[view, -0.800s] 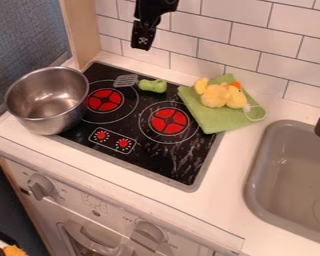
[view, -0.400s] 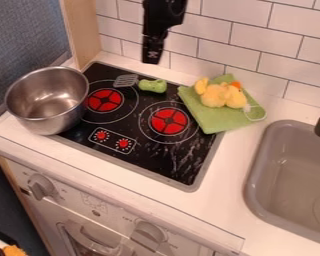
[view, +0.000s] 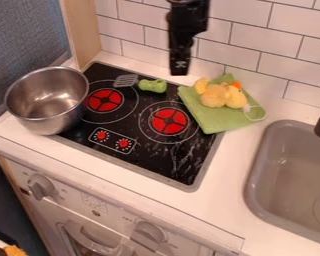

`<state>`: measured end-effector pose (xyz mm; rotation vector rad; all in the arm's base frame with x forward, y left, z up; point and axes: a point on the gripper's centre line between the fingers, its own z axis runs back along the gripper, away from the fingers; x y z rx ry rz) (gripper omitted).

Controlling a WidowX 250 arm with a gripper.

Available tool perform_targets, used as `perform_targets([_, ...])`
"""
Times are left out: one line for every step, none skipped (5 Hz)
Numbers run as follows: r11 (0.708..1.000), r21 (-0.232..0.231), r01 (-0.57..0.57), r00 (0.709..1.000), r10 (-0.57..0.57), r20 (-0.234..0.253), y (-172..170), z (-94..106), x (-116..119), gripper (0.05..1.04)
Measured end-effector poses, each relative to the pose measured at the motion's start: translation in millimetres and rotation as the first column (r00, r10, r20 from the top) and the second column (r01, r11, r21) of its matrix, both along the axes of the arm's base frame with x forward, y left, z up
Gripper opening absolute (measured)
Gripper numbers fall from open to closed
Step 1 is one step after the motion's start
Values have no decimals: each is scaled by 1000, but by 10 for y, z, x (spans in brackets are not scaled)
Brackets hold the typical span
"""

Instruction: Move the stuff toy to the lover side of the burber

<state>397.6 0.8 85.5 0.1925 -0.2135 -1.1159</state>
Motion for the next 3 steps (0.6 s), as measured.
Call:
perform_targets([998,-10,59,995,-60,-76,-198,-250,-20,999])
perform_targets([994,-13,105,990,-106,-95,-346,-324,-19,999])
perform_targets([992,-22,121,982,-123,-141,-390,-486,-43,999])
